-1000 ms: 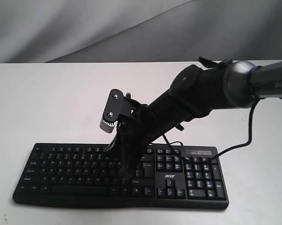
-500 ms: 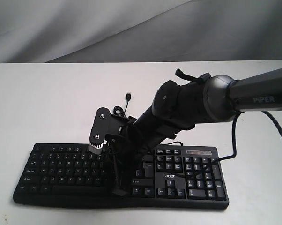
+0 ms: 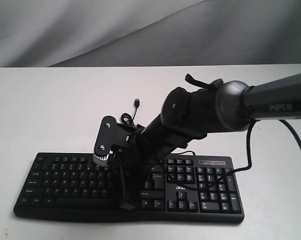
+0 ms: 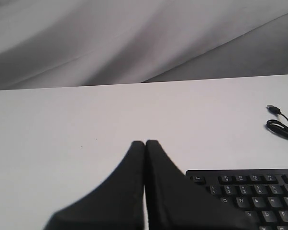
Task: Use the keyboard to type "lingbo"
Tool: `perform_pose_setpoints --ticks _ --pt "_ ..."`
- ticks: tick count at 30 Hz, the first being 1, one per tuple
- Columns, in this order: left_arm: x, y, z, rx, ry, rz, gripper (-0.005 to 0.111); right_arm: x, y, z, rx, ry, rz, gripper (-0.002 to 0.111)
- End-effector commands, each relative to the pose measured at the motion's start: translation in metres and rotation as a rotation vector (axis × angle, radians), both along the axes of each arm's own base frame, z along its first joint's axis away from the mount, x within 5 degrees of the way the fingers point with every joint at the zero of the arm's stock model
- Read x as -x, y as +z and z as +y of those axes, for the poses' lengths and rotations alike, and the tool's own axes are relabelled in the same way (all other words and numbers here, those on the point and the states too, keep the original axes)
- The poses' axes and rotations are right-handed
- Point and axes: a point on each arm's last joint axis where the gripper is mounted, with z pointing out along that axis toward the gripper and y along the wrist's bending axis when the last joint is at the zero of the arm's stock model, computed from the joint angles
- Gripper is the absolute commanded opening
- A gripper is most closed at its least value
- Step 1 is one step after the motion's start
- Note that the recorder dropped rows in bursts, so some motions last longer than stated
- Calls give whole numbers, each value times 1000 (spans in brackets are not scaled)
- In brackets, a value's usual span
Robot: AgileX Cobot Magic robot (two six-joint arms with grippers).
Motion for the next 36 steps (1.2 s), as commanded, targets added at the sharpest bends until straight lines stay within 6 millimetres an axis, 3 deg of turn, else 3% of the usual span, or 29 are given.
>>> perform_pose_setpoints --ticks 1,36 --pt "0 -1 0 5 0 -6 1 1 1 1 4 17 7 0" --pt "0 -1 0 5 0 -6 1 -1 -4 -1 22 13 -20 0"
